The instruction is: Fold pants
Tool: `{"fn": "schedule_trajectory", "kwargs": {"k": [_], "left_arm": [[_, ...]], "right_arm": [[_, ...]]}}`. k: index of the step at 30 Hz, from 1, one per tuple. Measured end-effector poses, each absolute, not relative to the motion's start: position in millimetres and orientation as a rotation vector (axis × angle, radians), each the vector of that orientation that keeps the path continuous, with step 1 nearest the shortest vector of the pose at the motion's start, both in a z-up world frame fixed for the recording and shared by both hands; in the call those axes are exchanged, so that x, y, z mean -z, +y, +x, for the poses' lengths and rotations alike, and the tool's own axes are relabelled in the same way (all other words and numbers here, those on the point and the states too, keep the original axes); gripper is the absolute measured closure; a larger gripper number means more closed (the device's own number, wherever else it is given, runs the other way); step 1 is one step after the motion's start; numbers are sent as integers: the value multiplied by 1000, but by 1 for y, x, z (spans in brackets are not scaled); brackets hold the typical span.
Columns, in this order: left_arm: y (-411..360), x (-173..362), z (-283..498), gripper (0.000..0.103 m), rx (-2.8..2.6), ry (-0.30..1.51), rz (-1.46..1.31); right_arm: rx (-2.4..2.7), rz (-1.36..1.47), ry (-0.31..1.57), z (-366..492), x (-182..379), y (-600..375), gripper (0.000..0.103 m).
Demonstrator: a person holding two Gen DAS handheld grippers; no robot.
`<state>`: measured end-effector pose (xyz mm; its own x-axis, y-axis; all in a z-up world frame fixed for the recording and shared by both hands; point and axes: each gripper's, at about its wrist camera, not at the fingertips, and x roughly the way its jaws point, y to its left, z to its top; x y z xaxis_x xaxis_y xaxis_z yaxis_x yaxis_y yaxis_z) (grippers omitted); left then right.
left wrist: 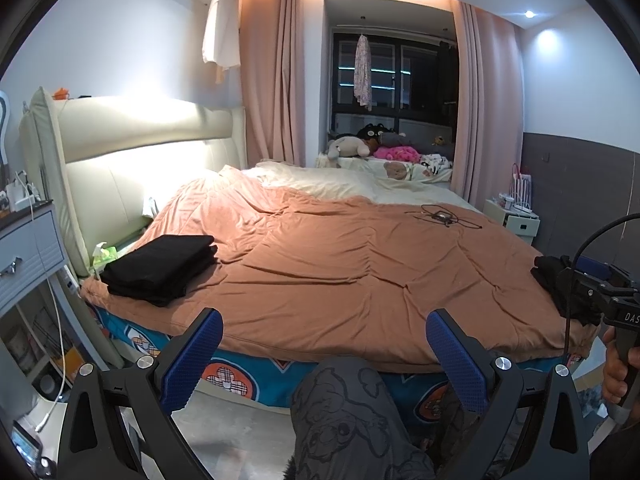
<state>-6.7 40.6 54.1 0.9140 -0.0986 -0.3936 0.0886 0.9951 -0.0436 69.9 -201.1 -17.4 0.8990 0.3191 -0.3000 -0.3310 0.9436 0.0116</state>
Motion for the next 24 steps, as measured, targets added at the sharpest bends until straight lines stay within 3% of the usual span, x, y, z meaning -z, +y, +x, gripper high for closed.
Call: {"fn": "schedule_trajectory", "kwargs": {"k": [24], "left_arm": [[37,-49,-9,0,92,406,-19]], "right_arm": [[-317,-51,318,74,14,-208,0]]}}
